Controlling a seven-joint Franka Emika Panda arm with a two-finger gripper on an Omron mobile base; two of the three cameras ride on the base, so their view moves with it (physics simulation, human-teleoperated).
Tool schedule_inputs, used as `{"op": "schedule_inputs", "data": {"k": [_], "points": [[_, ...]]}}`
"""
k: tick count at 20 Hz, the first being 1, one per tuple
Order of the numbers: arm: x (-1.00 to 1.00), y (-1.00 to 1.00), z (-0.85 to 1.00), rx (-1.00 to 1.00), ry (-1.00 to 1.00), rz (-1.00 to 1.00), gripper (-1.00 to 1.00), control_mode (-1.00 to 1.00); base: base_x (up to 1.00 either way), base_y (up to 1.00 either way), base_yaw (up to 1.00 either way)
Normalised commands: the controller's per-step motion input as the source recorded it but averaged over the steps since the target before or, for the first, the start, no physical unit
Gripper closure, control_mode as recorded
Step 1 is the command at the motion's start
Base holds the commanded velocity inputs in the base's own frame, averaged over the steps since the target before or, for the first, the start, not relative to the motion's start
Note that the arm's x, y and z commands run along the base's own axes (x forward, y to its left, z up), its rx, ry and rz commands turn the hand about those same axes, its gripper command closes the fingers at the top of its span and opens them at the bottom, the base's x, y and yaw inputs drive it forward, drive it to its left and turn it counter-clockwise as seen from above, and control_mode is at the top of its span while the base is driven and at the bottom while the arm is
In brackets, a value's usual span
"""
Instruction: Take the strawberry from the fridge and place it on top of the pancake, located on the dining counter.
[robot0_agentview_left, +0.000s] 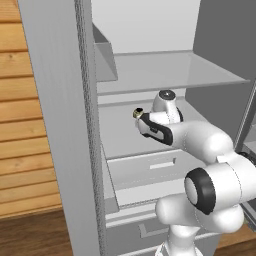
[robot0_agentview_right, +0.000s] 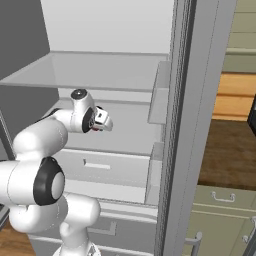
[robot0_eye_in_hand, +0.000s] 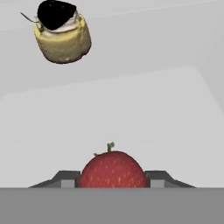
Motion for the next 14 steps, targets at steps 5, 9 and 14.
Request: {"op": "schedule_inputs", "data": {"k": [5, 9, 14], "points": [[0.00, -0.13, -0.04, 0.02, 0.00, 0.00, 1.00, -1.00, 0.00, 0.00, 0.00], [-0.37, 0.00, 0.00, 0.00, 0.00, -0.02, 1.00, -1.00, 0.00, 0.00, 0.00], [-1.00, 0.04, 0.05, 0.00, -0.07, -0.01, 1.00, -1.00, 0.00, 0.00, 0.00]]}}
